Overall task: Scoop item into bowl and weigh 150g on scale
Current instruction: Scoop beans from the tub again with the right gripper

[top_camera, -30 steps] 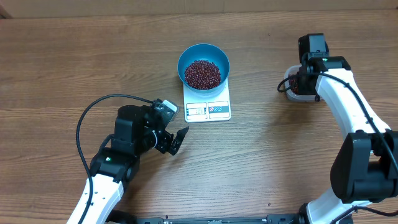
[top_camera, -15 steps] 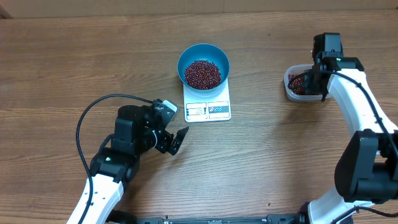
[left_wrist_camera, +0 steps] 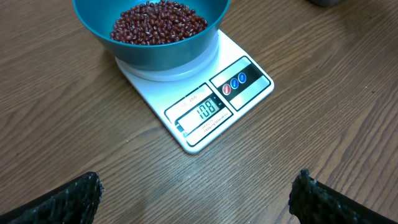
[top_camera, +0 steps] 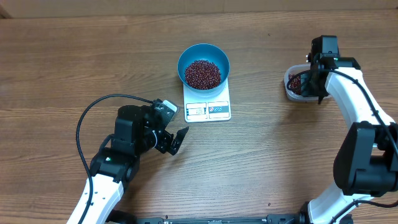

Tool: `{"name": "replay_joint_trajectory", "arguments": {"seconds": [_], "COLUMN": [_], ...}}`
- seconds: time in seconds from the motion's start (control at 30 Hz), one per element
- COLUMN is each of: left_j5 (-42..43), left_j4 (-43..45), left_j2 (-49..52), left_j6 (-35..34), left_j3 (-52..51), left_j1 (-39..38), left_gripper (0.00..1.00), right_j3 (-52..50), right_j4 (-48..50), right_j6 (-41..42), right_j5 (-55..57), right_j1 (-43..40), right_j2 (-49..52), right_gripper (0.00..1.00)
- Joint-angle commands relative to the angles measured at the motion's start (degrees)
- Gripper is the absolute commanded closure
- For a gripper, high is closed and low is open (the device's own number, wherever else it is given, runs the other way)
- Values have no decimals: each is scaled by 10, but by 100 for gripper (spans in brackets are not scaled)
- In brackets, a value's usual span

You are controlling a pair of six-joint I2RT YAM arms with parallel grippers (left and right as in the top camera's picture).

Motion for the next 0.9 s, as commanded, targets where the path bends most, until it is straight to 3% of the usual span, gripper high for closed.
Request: {"name": "replay_joint_trajectory", "arguments": {"seconds": [0.0, 0.37, 0.87], "left_j5": [-1, -1, -1], "left_j4": [1, 1, 1], "left_j2": [4, 4, 4], "left_j6": [-6, -6, -6], "left_j3": [0, 0, 0], "left_j1": [2, 2, 2], "left_gripper": [0, 0, 0], "right_j3": [13, 13, 13], "right_j4": [-5, -19, -28], "right_j6": [0, 0, 2], "right_j5": [-41, -202, -497], "right_j1": [-3, -18, -153], "right_j2": [4, 4, 5], "right_gripper": [96, 96, 96]}}
